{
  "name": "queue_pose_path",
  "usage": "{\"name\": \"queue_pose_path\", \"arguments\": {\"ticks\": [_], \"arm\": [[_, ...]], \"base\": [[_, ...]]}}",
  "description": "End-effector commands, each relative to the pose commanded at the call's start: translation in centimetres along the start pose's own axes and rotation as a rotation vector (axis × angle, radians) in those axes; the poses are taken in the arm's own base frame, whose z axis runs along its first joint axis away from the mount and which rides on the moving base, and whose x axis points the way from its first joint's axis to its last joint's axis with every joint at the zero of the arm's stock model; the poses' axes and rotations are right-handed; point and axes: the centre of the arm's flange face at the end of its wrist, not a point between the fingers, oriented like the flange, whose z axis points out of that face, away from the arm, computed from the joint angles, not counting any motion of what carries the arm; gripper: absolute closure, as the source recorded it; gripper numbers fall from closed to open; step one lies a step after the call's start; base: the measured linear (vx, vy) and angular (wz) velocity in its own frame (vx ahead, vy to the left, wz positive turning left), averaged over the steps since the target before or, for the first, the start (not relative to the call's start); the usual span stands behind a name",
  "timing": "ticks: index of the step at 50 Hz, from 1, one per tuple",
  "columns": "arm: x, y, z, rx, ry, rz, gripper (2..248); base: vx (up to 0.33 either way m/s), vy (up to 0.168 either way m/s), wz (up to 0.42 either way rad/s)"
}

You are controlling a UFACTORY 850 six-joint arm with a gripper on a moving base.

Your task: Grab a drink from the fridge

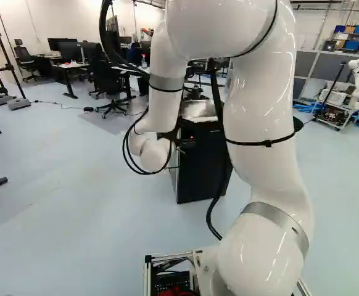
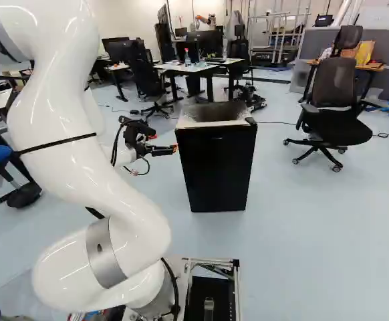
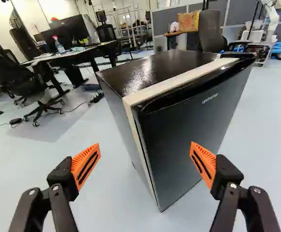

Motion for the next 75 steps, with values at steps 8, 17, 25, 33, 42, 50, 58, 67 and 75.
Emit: {"name": "queue_pose_path", "arguments": {"ticks": [8, 17, 25, 33, 42, 50, 58, 67, 75], "arm": [[0.0, -1.0, 1.3, -0.036, 0.009, 0.029, 3], [0.2, -1.8, 2.9, -0.083, 0.019, 0.064, 3], [0.3, -2.5, 4.2, -0.123, 0.028, 0.095, 3], [0.4, -3.1, 5.5, -0.162, 0.037, 0.125, 3], [0.5, -3.5, 6.5, -0.2, 0.044, 0.154, 3], [0.6, -3.8, 7.3, -0.225, 0.049, 0.174, 3], [0.6, -4.0, 7.8, -0.242, 0.046, 0.188, 3], [0.5, -4.0, 7.9, -0.258, 0.038, 0.199, 3], [0.5, -3.7, 8.0, -0.275, 0.03, 0.207, 3]], "base": [[0.0, 0.0, 0.0], [0.0, 0.0, 0.0], [0.0, 0.0, 0.0], [0.0, 0.0, 0.0], [0.0, 0.0, 0.0], [0.0, 0.0, 0.0], [0.0, 0.0, 0.0], [0.0, 0.0, 0.0], [0.0, 0.0, 0.0]]}}
